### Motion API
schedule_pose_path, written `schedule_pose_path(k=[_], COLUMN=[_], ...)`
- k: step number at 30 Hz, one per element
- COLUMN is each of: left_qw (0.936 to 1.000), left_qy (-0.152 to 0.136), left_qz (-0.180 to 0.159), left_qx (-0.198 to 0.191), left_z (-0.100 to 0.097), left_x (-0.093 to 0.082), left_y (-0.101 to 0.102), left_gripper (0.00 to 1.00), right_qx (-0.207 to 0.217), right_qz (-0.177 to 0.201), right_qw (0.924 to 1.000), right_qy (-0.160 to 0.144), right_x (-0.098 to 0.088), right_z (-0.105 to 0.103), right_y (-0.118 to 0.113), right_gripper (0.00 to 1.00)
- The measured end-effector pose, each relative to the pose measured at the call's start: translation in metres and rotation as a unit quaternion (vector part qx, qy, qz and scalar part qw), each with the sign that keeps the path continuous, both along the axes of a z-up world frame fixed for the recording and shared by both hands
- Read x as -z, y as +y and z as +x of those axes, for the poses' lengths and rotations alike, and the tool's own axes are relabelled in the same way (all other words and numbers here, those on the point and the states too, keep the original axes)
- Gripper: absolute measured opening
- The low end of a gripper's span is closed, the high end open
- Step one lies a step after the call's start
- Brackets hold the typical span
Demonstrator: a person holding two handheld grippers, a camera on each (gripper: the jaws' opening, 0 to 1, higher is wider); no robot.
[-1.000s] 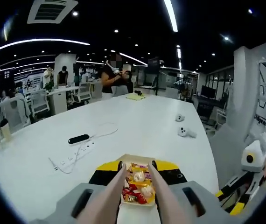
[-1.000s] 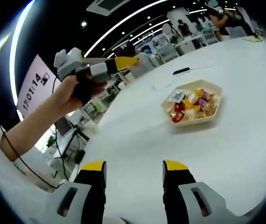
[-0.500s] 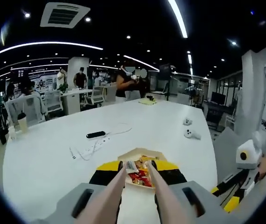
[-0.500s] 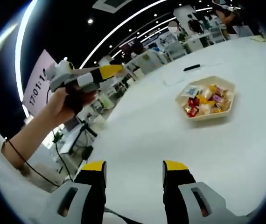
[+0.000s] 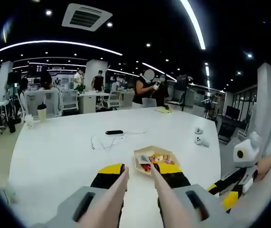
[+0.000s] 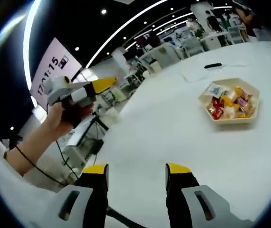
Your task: Place the target food into the container with the food tongs after gripping and lifting it, then release it inside without dropping or visibly crushing the food.
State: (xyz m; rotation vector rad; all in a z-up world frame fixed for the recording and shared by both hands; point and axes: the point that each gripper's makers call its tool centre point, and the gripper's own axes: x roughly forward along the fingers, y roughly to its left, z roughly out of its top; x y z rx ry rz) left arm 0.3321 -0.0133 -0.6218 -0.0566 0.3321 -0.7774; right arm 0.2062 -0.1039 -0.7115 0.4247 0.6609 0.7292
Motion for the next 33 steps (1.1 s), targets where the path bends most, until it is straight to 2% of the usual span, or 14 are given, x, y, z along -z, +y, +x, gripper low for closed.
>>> schedule_pose_path(k=[9, 13, 16, 19, 20, 21, 23, 26, 29, 33], left_qw=[0.9998, 0.9995, 0.9995, 0.9986, 0.9965, 0.9957, 0.9937, 0.9924, 0.9874, 0.984], left_qy=[0.015, 0.021, 0.02, 0.02, 0.024, 0.025, 0.025, 0.02, 0.026, 0.024], left_qz=[-0.001, -0.017, -0.022, -0.045, -0.065, -0.071, -0.07, -0.054, -0.062, -0.065], left_qx=[-0.014, -0.018, -0.01, 0.02, 0.047, 0.054, 0.084, 0.109, 0.143, 0.164], left_z=[-0.02, -0.03, -0.039, -0.051, -0.059, -0.061, -0.071, -0.082, -0.096, -0.108], left_x=[0.004, 0.002, 0.001, -0.006, -0.011, -0.013, -0.016, -0.017, -0.02, -0.024], left_y=[0.041, 0.052, 0.055, 0.049, 0.042, 0.04, 0.035, 0.032, 0.027, 0.027], left_gripper=[0.24, 0.24, 0.24, 0.25, 0.25, 0.25, 0.25, 0.25, 0.25, 0.25], right_qx=[-0.059, -0.091, -0.107, -0.13, -0.137, -0.141, -0.157, -0.189, -0.211, -0.243], right_qz=[0.006, -0.018, -0.018, -0.017, -0.018, -0.018, -0.02, -0.03, -0.032, -0.033], right_qw=[0.9977, 0.9945, 0.9923, 0.9887, 0.9875, 0.9868, 0.9836, 0.9761, 0.9702, 0.9621], right_qy=[-0.033, -0.05, -0.059, -0.071, -0.076, -0.077, -0.087, -0.104, -0.114, -0.12], right_x=[-0.017, -0.019, -0.026, -0.031, -0.033, -0.034, -0.041, -0.052, -0.061, -0.069], right_z=[0.007, 0.001, -0.004, -0.009, -0.009, -0.01, -0.012, -0.016, -0.02, -0.026], right_y=[0.026, 0.038, 0.048, 0.057, 0.059, 0.06, 0.065, 0.072, 0.078, 0.083], right_gripper=[0.45, 0.45, 0.46, 0.46, 0.46, 0.46, 0.46, 0.45, 0.45, 0.43])
